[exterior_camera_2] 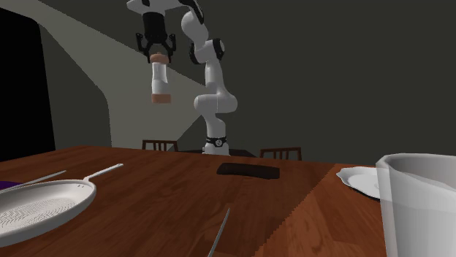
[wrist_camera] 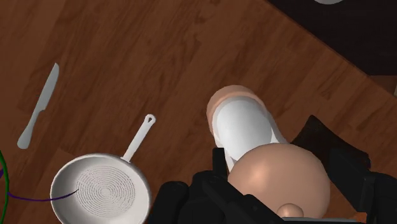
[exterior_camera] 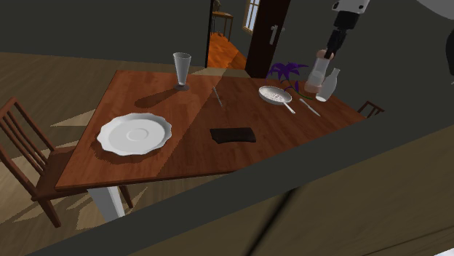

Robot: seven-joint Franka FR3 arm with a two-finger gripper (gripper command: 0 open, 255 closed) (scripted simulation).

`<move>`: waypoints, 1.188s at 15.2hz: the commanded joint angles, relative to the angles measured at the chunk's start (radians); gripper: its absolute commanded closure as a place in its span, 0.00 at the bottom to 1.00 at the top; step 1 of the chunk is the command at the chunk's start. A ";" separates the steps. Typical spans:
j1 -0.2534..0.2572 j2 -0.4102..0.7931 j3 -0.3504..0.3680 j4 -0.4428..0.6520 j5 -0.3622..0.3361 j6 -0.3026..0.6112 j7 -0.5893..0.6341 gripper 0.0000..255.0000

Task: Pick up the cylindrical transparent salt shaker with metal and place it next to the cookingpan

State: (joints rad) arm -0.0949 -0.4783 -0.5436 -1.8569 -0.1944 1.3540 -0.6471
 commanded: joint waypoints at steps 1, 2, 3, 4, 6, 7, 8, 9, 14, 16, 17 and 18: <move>-0.002 0.038 -0.052 0.037 -0.007 0.006 -0.061 1.00; -0.002 0.061 -0.080 0.061 -0.007 0.008 -0.091 1.00; -0.001 0.087 -0.109 0.086 -0.005 0.009 -0.123 1.00; 0.000 0.114 -0.138 0.112 -0.001 0.011 -0.156 1.00; 0.001 0.175 -0.202 0.169 0.016 0.014 -0.225 1.00; 0.002 0.210 -0.237 0.200 0.028 0.015 -0.263 1.00; 0.002 0.248 -0.273 0.232 0.045 0.015 -0.302 1.00; 0.000 0.291 -0.310 0.266 0.067 0.015 -0.344 1.00; -0.095 0.585 -0.489 0.473 0.276 -0.014 -0.600 1.00; -0.142 0.637 -0.491 0.499 0.317 -0.012 -0.642 1.00; -0.135 0.626 -0.488 0.476 0.307 0.005 -0.636 1.00; -0.127 0.616 -0.487 0.454 0.299 0.022 -0.630 1.00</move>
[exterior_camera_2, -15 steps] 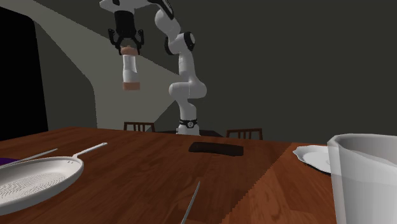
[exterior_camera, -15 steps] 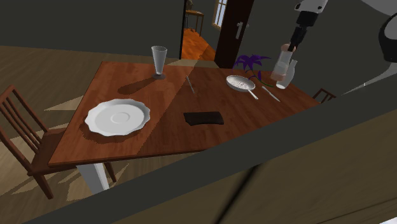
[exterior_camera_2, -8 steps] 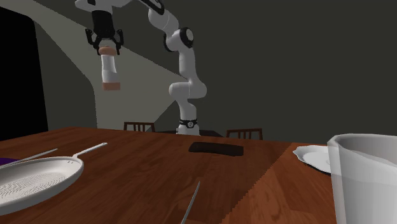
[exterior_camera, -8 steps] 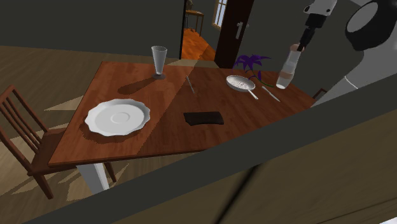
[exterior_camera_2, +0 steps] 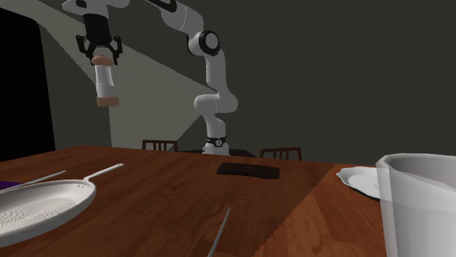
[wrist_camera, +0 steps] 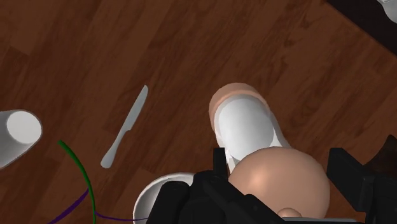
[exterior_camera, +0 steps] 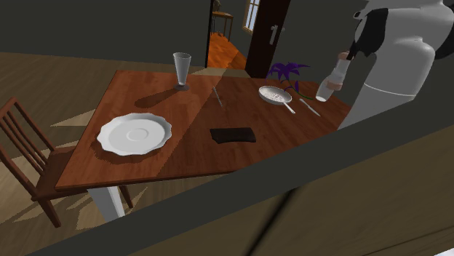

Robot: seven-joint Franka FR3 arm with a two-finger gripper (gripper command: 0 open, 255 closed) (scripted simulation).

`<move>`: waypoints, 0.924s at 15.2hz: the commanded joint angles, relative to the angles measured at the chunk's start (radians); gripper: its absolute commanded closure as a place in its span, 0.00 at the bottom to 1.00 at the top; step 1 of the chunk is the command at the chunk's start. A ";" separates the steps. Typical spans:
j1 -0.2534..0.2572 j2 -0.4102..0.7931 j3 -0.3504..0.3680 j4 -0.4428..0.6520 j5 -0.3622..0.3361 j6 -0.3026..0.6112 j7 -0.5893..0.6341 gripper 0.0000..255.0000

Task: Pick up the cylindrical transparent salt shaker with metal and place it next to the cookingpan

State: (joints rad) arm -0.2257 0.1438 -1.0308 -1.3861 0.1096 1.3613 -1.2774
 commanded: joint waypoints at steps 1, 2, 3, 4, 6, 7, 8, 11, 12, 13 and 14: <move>0.011 -0.016 0.001 -0.039 -0.013 0.031 0.006 1.00; 0.018 -0.026 0.002 -0.060 -0.021 0.047 0.011 1.00; 0.024 -0.034 0.003 -0.080 -0.028 0.063 0.016 1.00; 0.029 -0.043 0.004 -0.100 -0.035 0.078 0.020 1.00; 0.038 -0.058 0.007 -0.138 -0.047 0.109 0.029 1.00; 0.042 -0.064 0.008 -0.157 -0.052 0.124 0.033 1.00; 0.046 -0.071 0.009 -0.175 -0.057 0.138 0.037 1.00; 0.054 -0.086 0.012 -0.227 -0.070 0.182 0.046 1.00; 0.056 -0.090 0.013 -0.243 -0.073 0.196 0.049 1.00; 0.058 -0.094 0.014 -0.259 -0.076 0.210 0.051 1.00; 0.059 -0.098 0.015 -0.275 -0.079 0.224 0.053 1.00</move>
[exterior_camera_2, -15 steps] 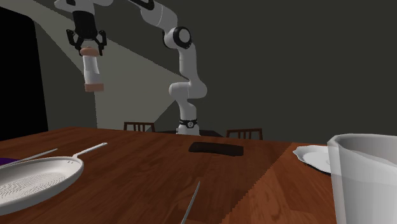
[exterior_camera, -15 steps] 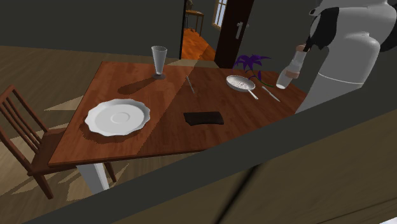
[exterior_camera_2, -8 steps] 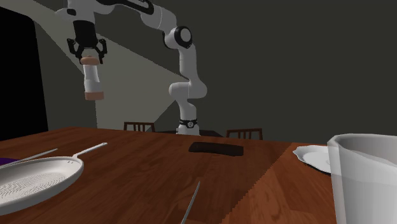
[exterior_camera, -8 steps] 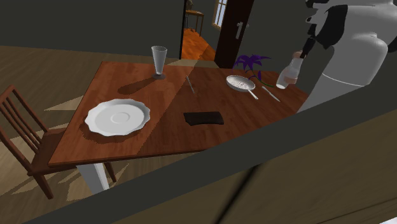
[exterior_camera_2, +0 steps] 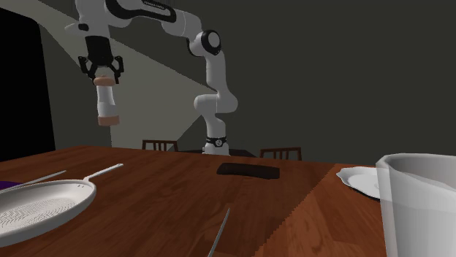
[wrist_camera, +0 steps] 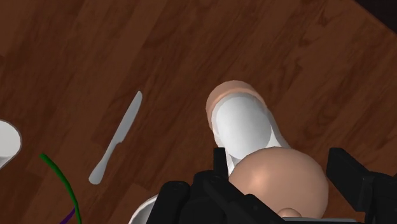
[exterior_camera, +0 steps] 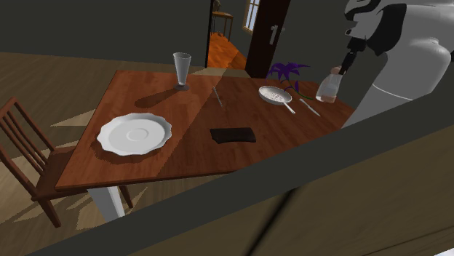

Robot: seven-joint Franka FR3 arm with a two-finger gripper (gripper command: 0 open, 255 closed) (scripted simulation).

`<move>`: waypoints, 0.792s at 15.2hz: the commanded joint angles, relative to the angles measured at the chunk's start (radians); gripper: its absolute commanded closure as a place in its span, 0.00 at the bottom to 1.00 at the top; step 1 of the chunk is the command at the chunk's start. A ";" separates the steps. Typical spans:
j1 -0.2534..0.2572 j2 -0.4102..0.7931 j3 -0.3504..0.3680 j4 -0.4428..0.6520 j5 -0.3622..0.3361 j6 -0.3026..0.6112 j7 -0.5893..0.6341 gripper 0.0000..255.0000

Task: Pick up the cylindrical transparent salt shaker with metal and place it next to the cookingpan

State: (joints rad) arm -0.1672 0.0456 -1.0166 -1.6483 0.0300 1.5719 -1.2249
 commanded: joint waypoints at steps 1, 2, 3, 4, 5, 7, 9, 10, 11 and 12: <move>0.002 -0.002 0.001 -0.028 -0.002 0.027 0.002 1.00; 0.003 -0.005 0.002 -0.043 -0.003 0.041 0.004 1.00; 0.004 -0.007 0.002 -0.058 -0.005 0.055 0.005 1.00; 0.005 -0.008 0.003 -0.072 -0.006 0.069 0.006 1.00; 0.005 -0.009 0.003 -0.087 -0.007 0.082 0.007 1.00; 0.006 -0.010 0.003 -0.114 -0.008 0.109 0.007 1.00; 0.006 -0.010 0.004 -0.141 -0.007 0.136 0.007 1.00; 0.006 -0.008 0.003 -0.153 -0.006 0.149 0.006 1.00; 0.006 -0.007 0.003 -0.166 -0.005 0.163 0.005 1.00; 0.005 -0.005 0.003 -0.178 -0.003 0.176 0.004 1.00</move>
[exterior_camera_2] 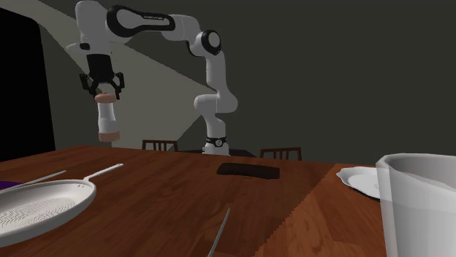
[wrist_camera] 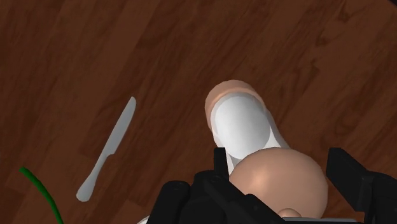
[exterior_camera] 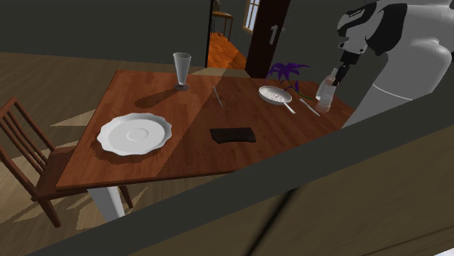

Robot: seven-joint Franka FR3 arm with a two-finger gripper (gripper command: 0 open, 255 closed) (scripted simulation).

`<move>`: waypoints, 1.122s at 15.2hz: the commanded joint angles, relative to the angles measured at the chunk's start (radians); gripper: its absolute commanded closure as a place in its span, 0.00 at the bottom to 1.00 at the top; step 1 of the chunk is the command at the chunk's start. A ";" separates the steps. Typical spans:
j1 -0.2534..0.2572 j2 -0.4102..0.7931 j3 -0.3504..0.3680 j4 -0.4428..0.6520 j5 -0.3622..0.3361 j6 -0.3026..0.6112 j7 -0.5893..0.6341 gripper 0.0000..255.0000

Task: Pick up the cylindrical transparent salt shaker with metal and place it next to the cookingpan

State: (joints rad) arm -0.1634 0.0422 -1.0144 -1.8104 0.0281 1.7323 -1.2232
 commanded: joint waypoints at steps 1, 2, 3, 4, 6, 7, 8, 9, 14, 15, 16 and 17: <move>0.001 0.000 0.001 -0.028 0.001 0.029 0.001 1.00; 0.001 0.003 0.001 -0.040 0.003 0.042 -0.001 1.00; 0.000 0.006 0.001 -0.051 0.006 0.055 -0.002 1.00; -0.001 0.009 0.001 -0.062 0.009 0.068 -0.005 1.00; -0.003 0.017 0.000 -0.084 0.016 0.094 -0.010 1.00; -0.004 0.022 0.000 -0.095 0.020 0.107 -0.013 1.00; -0.005 0.027 0.000 -0.105 0.024 0.119 -0.016 1.00; -0.006 0.032 0.001 -0.115 0.029 0.132 -0.019 1.00; -0.015 0.063 0.003 -0.162 0.058 0.195 -0.040 1.00; -0.017 0.071 0.004 -0.170 0.064 0.207 -0.045 1.00; -0.019 0.078 0.005 -0.179 0.071 0.219 -0.050 1.00; -0.021 0.086 0.007 -0.187 0.079 0.231 -0.055 1.00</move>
State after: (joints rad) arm -0.1814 0.1182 -1.0088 -1.9906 0.0975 1.9514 -1.2711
